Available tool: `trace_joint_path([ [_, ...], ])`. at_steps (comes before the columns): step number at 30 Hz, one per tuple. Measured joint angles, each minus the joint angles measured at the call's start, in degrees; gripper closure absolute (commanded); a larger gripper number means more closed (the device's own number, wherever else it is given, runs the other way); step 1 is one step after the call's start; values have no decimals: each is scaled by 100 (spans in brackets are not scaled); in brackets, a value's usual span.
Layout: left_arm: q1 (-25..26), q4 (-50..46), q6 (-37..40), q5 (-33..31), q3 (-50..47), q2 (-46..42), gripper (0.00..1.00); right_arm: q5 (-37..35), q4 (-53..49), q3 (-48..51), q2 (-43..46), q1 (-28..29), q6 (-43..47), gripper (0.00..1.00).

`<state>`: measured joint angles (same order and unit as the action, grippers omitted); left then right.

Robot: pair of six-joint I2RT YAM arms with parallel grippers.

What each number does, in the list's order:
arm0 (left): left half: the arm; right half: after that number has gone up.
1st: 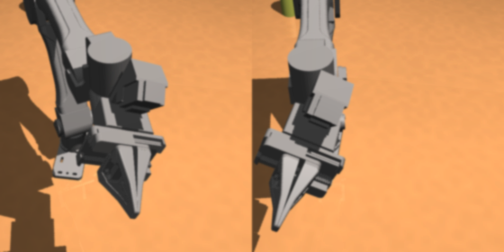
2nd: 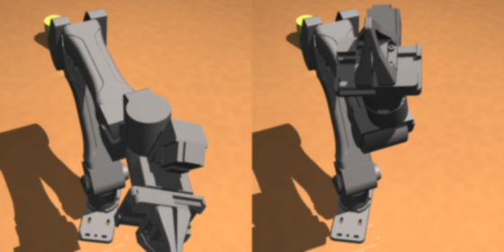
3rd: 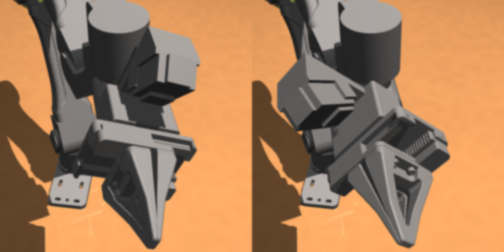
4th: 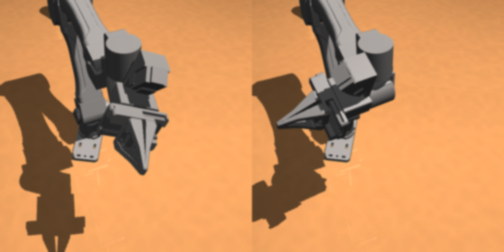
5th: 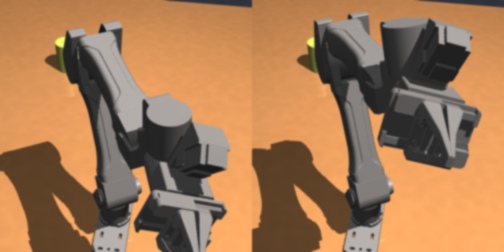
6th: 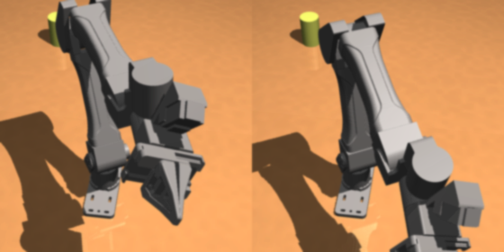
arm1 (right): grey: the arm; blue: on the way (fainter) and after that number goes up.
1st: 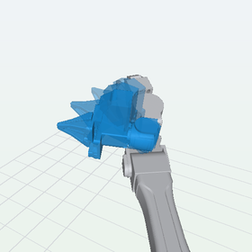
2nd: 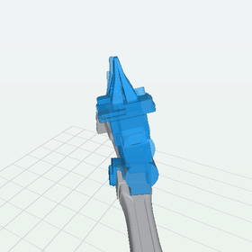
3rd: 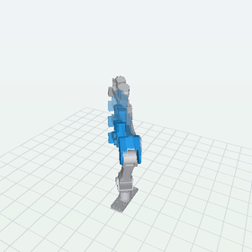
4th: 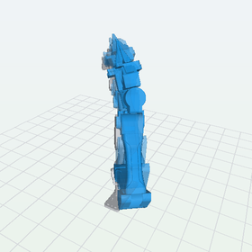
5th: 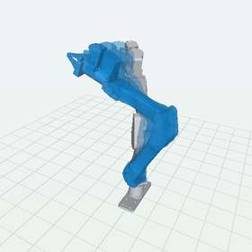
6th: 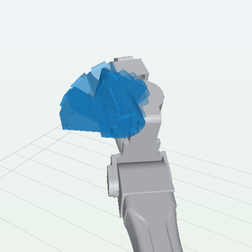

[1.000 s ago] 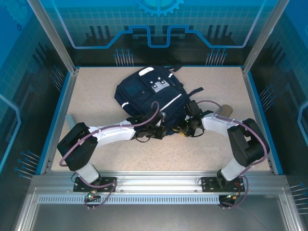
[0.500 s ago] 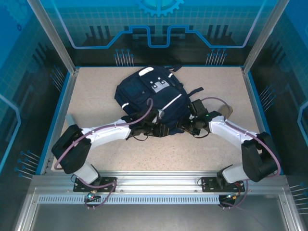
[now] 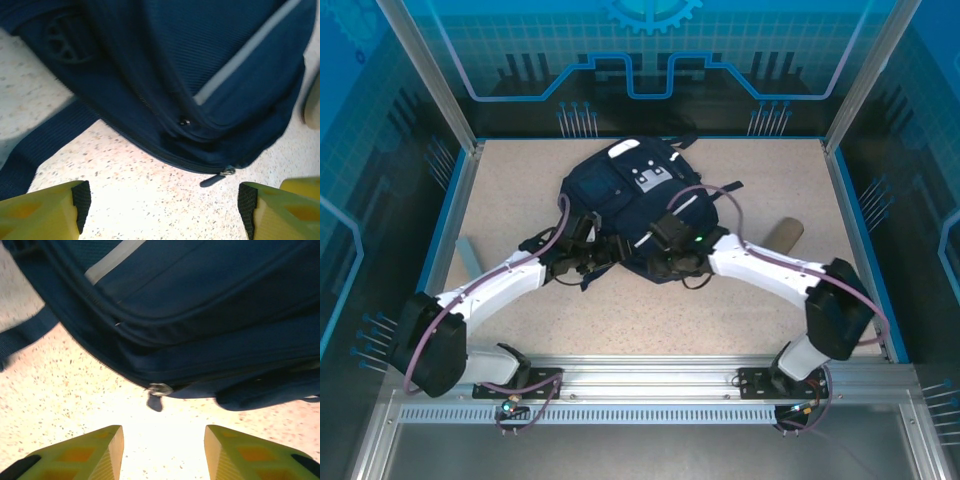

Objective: Pack books, pencil case, and school supplies into a backpack

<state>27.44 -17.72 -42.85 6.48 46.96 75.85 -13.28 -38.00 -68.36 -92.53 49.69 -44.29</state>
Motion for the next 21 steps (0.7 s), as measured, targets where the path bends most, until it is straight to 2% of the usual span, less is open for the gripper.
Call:
trace_joint_path([
  [6, -142, -17, -498, -173, -216, -61, 15, -501, -280, -428, -855, 546, -221, 58],
  [13, -146, -4, -789, -221, -225, -72, 13, -785, -450, -713, -1392, 564, -544, 61],
  [21, -146, 195, -1150, -76, -348, -68, 14, -1110, -588, -1003, -1738, 564, -667, 68],
])
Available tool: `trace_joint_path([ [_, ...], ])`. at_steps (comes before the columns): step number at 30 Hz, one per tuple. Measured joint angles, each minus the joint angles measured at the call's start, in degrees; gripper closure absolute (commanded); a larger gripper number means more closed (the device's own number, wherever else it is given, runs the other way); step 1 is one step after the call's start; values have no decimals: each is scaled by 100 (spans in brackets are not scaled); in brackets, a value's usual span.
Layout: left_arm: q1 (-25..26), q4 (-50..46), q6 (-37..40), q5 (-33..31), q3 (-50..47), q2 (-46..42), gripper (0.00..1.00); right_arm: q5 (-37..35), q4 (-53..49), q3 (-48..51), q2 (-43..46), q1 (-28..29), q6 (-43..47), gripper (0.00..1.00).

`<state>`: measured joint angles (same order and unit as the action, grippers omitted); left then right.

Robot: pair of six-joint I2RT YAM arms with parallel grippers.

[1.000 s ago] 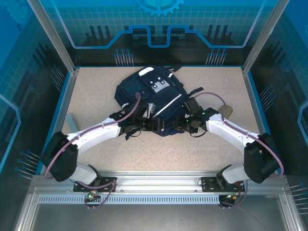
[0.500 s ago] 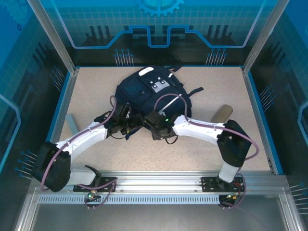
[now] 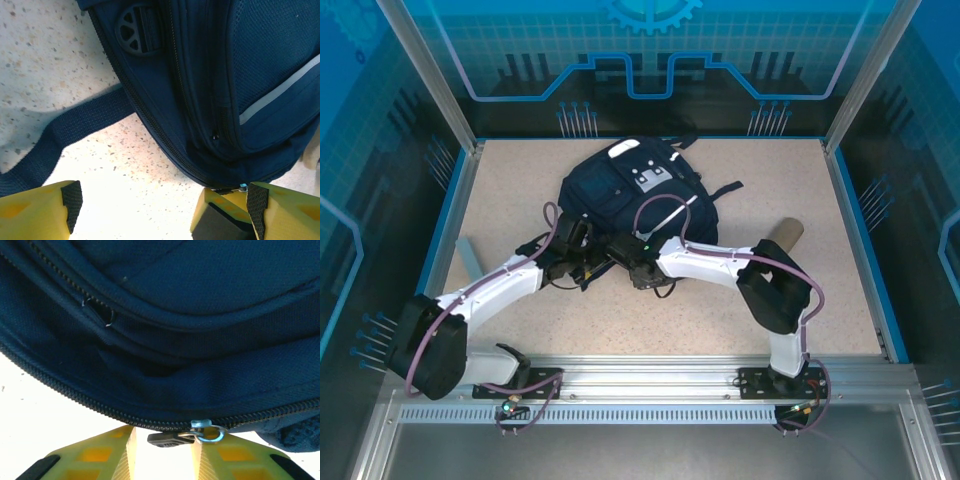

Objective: Pack books, pencil case, and school supplies into a backpack

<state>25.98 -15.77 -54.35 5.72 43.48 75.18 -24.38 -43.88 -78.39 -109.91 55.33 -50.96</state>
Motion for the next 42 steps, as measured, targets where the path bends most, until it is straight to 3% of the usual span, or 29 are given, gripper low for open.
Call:
trace_joint_path([
  [5, 0, 555, -393, 348, -127, 205, 20, -192, -142, 0, -2, 0, -72, 87],
  [10, 0, 1012, -654, 581, -160, 568, 26, -262, -160, 0, 0, 0, -76, 92],
  [13, 0, 1213, -785, 654, -173, 706, 29, -264, -157, 2, 0, 0, -48, 90],
  [20, 0, 1628, -1152, 682, -380, 949, 49, -262, -87, 76, 4, 0, 103, 67],
  [23, 0, 1803, -1266, 688, -417, 1123, 56, -262, -44, 94, 4, 0, 188, 65],
  [33, 0, 2142, -1375, 684, -426, 1600, 69, -398, 114, 90, -168, 0, 413, 67],
  [42, 0, 2323, -1449, 702, -426, 1823, 98, -544, 133, -17, -352, 0, 551, 87],
])
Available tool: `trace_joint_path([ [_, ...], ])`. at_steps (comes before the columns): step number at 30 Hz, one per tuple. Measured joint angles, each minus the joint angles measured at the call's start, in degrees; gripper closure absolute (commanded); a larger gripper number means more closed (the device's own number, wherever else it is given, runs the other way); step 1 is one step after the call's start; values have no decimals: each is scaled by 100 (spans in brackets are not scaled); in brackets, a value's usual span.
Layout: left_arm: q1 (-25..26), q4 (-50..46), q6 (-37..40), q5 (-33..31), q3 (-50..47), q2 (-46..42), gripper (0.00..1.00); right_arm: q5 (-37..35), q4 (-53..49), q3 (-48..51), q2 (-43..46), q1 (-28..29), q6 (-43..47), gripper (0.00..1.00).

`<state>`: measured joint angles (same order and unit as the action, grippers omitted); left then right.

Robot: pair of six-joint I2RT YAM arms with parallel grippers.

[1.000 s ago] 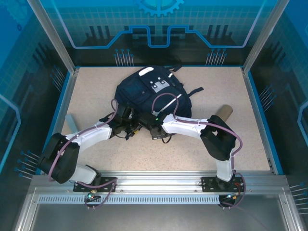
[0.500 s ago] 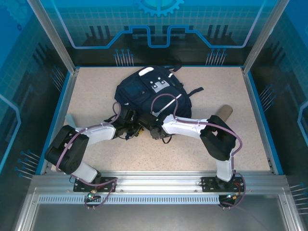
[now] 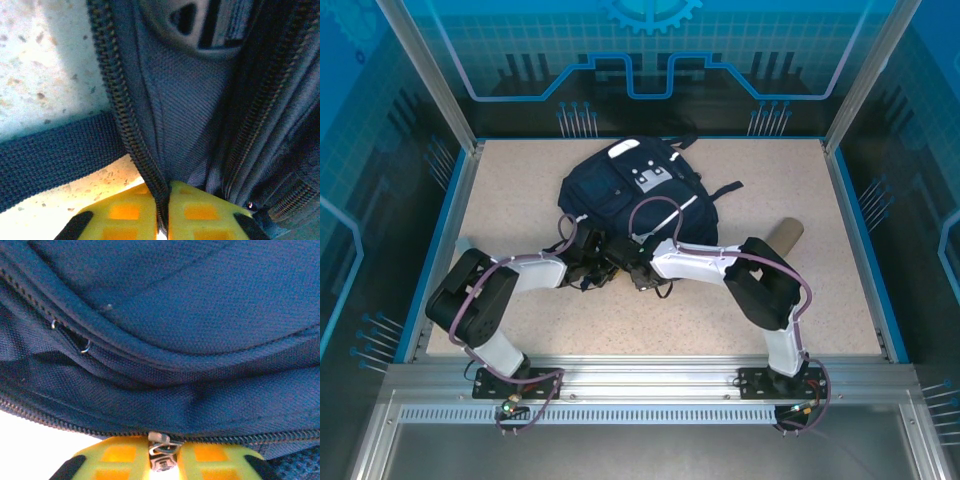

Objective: Pack books, pencil case, and school supplies into a backpack

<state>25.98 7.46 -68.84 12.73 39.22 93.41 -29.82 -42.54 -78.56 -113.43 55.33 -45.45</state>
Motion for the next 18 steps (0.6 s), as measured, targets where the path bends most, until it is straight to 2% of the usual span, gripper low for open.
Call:
trace_joint_path([
  [6, 0, -85, 151, -50, 33, -17, 100, -131, -173, -24, 83, 2, -153, 90],
  [11, -15, -271, 302, -103, 72, -155, 100, -374, -492, 229, 647, -26, -393, 89],
  [14, -61, -389, 396, -109, 72, -249, 100, -476, -592, 579, 1104, -221, -459, 89],
  [18, -138, -599, 538, -116, 72, -415, 100, -382, -496, 1045, 1464, -811, -286, 89],
])
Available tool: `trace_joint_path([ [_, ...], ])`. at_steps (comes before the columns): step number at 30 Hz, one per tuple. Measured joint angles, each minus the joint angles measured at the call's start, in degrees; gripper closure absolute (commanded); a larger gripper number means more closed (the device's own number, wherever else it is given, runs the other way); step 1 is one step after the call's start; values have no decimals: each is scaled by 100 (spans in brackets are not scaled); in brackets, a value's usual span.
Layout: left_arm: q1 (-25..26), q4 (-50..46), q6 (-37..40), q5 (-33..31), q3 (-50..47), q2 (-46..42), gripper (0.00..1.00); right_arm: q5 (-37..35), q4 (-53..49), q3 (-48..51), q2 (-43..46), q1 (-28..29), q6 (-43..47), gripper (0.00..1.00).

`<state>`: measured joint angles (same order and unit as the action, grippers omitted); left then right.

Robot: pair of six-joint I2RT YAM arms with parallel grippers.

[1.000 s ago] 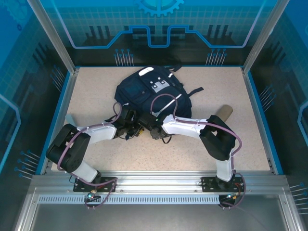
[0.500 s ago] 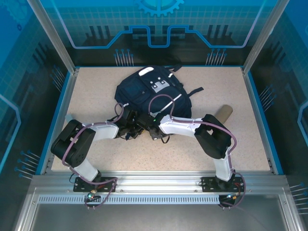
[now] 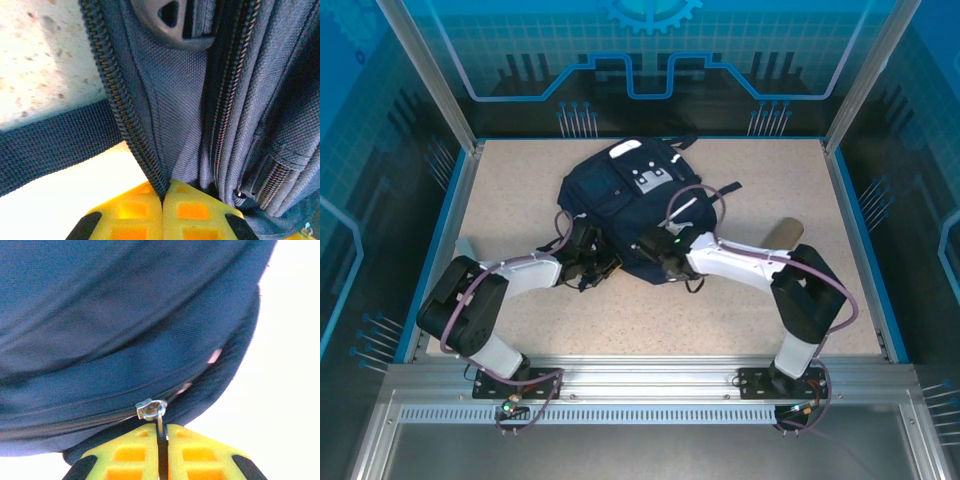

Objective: Pack books, pencil case, and school supplies into a backpack

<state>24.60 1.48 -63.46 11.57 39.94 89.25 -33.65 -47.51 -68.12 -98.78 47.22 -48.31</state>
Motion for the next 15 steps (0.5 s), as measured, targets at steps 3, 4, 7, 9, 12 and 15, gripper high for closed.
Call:
trace_joint_path([
  [3, -85, -146, 111, -17, 0, -116, 100, 295, 310, 245, 184, -409, 446, 92],
  [4, -114, -190, 160, -22, 0, -149, 100, 420, 417, 291, 251, -483, 634, 93],
  [7, -223, -348, 284, -103, 0, -240, 100, 772, 675, 317, 411, -533, 1202, 98],
  [9, -326, -468, 374, -153, 0, -299, 100, 968, 811, 317, 461, -533, 1510, 100],
  [12, -466, -610, 514, -175, 0, -413, 100, 1073, 876, 315, 457, -573, 1749, 100],
  [15, -621, -765, 682, -162, 0, -577, 100, 1049, 859, 269, 402, -758, 1770, 100],
])
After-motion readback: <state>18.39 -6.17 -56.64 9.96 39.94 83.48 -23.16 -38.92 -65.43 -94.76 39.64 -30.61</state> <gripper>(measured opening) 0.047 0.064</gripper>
